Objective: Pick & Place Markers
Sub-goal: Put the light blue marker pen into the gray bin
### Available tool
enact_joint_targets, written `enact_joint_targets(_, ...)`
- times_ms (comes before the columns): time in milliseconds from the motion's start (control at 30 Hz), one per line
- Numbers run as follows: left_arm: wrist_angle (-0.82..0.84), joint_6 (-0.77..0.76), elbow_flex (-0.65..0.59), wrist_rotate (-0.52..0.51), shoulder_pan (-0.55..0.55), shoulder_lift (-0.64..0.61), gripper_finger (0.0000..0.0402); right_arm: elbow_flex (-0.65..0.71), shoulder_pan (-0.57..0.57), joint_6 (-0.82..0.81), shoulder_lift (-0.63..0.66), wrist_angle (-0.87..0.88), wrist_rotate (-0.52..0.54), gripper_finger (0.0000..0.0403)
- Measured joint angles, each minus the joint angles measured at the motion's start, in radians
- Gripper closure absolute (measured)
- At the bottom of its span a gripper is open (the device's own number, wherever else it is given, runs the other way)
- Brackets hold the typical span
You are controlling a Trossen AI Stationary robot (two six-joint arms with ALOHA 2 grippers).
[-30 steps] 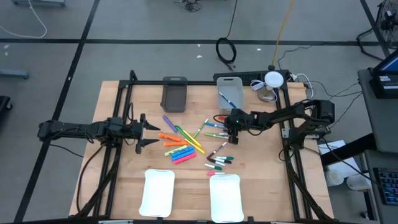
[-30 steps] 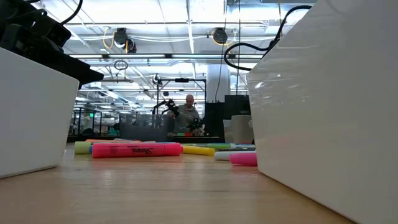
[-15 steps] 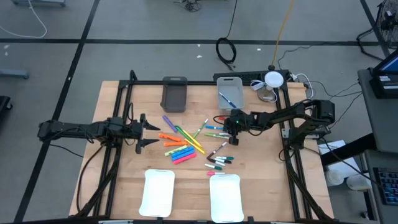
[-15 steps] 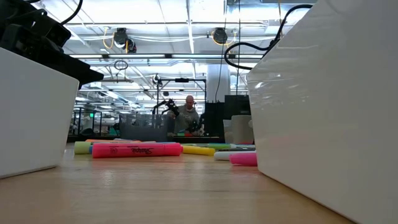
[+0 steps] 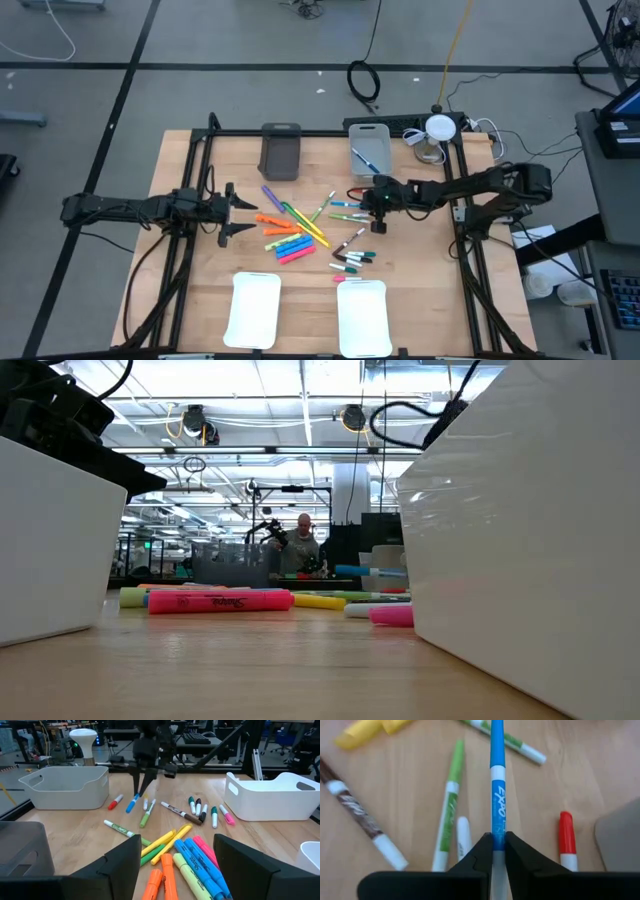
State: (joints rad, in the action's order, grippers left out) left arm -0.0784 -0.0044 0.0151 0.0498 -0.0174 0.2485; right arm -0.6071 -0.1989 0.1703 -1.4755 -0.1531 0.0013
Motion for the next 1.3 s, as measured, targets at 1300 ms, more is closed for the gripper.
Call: enact_joint_targets(1300, 0.000, 0.000, 0.000, 0.000, 0.000, 0.000, 0.0151, -0.003, -0.328, -0.191, 0.296, 0.001, 0.145, 0.0379)
